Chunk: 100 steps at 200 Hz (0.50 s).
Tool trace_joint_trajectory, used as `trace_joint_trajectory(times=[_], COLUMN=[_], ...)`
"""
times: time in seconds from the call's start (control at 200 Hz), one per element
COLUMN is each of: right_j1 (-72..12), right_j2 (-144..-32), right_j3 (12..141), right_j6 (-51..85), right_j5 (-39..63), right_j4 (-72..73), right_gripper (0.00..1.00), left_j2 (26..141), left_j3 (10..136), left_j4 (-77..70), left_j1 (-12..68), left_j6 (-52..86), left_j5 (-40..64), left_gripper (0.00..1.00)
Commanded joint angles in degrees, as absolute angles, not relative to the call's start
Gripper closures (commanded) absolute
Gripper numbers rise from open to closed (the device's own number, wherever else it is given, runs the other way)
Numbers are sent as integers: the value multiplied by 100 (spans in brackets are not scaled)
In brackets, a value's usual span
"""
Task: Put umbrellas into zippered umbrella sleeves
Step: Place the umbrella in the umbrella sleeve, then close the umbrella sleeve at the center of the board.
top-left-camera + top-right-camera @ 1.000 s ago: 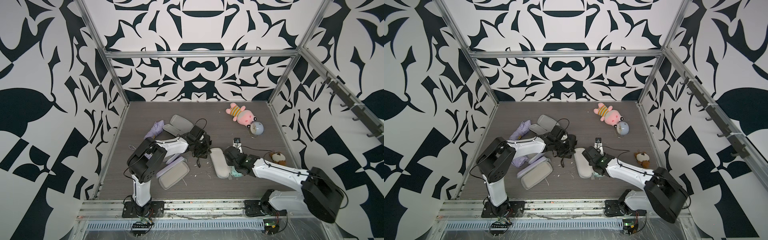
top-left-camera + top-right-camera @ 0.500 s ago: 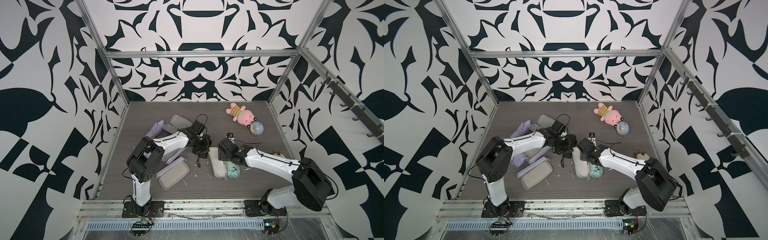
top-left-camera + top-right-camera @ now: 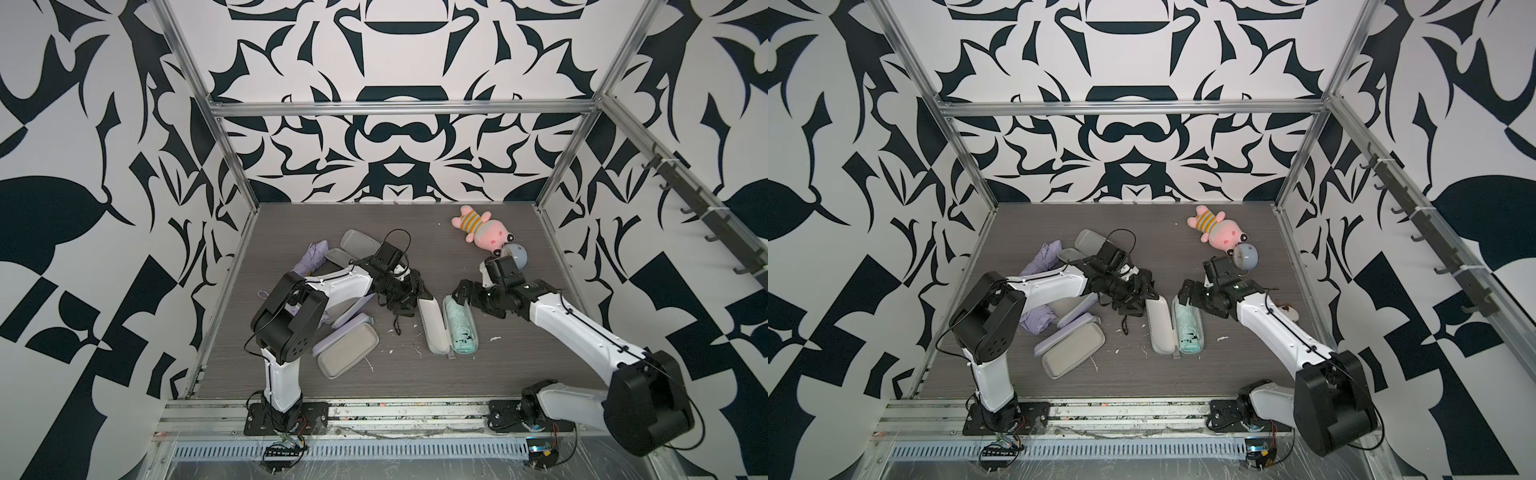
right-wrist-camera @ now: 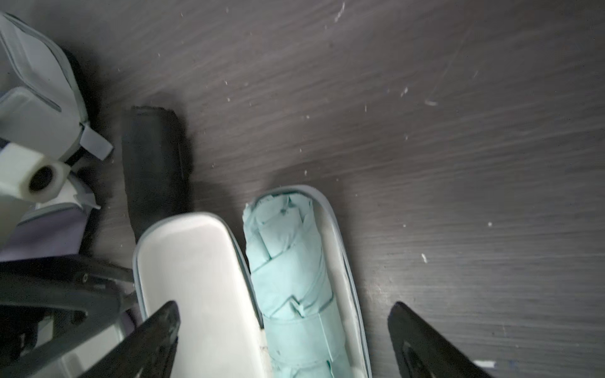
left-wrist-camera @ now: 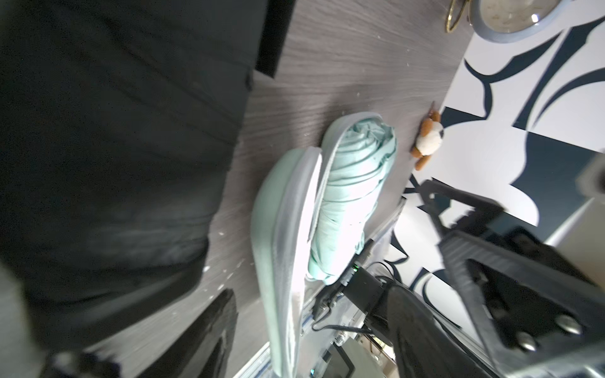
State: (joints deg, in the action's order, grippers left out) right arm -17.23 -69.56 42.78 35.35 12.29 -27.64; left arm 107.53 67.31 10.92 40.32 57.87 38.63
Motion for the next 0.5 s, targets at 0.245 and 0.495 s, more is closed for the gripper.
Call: trace_joint_trajectory(times=[0.245,0.495], right_j1=[-584,-274], right_j2=[-6421,-6227], right_j3=[2768,2256], right_j6=[3925,4414], right_j5=[3058,4230], right_j4=[-1359,-473], right_gripper=[1,1], left_j2=[10843,11283], left_j3=[6651,7035], left_j4=[191,-161], left_j1=[4421,4528], left_j6=[5882,6038], left_j5=[4888,5177], left_gripper=[21,24])
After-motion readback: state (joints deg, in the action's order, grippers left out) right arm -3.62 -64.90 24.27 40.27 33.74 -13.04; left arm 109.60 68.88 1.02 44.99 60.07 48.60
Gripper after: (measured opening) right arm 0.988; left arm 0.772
